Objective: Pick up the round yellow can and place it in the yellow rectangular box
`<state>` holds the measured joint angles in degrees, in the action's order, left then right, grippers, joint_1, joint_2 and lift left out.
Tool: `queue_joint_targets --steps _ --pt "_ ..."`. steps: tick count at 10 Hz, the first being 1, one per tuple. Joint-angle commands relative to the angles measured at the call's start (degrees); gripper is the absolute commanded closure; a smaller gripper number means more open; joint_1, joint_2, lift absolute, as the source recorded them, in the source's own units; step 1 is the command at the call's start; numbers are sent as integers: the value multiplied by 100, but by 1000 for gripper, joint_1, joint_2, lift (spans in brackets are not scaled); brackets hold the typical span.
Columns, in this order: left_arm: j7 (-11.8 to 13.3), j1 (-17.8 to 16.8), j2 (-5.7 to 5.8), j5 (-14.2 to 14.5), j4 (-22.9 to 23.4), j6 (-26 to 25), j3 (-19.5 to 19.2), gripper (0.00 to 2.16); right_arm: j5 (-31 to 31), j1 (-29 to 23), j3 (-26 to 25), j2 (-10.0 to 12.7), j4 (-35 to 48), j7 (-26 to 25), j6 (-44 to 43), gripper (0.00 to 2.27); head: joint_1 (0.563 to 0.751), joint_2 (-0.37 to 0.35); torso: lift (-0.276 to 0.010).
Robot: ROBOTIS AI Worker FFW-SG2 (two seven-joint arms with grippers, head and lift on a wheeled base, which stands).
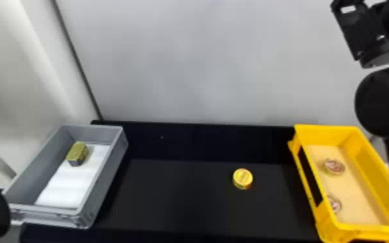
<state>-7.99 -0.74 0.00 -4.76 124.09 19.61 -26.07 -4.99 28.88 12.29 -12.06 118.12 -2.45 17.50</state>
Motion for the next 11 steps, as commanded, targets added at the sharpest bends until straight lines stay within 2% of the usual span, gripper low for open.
queue_joint_targets --steps 1,3,4,5,6,7,8,9,10,11 --pt "7 4 -15 -34 71 -80 -5 407 -20 -32 -33 10 -34 -98 -70 113 694 54 0" --pt "-2 -137 -15 -8 36 96 171 407 -11 82 -305 28 159 -19 -35 113 694 54 0" --pt "-37 -93 -15 10 10 -71 329 407 -20 3 -385 72 133 -10 -35 113 694 54 0" --pt "-10 -137 -15 28 10 -132 373 407 -20 -120 -446 195 194 -72 581 113 694 54 0" --pt "-46 -154 -15 19 1 -176 338 407 -248 -427 -358 371 370 -880 1135 113 694 54 0" --pt "60 -137 -15 19 89 -159 57 407 -415 -304 -288 450 396 -863 1935 113 694 54 0" --pt "60 -110 -15 36 115 -159 -22 407 -1039 38 -42 169 581 -1522 2726 35 694 54 0" --pt "104 -75 -15 19 98 -212 39 407 -2481 311 -130 -42 766 -2603 3931 81 694 54 0" --pt "121 -93 -15 63 98 -414 101 407 -3632 513 -596 37 590 -3174 5241 101 694 54 0" --pt "139 -119 -15 80 98 -537 224 407 -4326 618 -1009 28 414 -3166 5681 113 694 54 0"
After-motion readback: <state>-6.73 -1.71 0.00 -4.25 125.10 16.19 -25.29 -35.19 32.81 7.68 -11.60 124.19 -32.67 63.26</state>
